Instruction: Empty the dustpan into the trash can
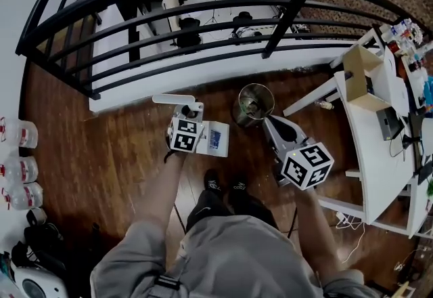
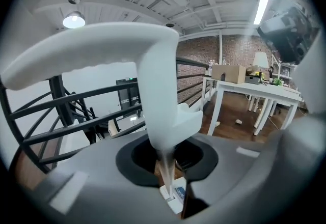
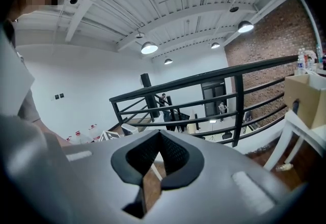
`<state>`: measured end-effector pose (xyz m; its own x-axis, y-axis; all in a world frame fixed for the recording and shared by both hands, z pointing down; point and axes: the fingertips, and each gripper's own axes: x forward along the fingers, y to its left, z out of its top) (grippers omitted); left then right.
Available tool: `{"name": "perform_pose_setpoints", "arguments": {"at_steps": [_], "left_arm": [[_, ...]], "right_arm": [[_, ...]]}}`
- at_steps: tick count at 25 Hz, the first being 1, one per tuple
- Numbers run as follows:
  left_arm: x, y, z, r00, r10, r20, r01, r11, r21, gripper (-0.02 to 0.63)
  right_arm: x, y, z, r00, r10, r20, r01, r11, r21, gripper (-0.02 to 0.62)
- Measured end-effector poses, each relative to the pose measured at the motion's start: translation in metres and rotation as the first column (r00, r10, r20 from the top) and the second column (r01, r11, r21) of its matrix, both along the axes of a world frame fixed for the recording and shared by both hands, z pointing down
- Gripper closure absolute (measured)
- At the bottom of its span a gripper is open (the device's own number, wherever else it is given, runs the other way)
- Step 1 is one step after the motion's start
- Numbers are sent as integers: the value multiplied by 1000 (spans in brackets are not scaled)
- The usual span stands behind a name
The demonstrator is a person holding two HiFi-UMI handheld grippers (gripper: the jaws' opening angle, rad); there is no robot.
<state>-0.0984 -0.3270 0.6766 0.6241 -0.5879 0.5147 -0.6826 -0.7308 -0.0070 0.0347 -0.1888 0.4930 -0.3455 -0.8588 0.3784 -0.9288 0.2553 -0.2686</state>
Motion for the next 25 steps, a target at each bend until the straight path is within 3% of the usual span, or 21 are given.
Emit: {"name": "perform_pose_setpoints", "arguments": {"at_steps": [8,16,25], "left_arm": [[39,-7,-102,995,55,-87,-45,992,115,549],[64,-13,-225,989,112,-95,-85,965,249,549],[98,-38,-337,974,140,-179,-69,933,353,549]], "right_arm": [[32,10,-35,997,73,-5,-72,994,78,595],[48,15,-72,992,121,25,-124,979,164,595],[58,18,-99,988,152,26,-154,962,226,595]]}}
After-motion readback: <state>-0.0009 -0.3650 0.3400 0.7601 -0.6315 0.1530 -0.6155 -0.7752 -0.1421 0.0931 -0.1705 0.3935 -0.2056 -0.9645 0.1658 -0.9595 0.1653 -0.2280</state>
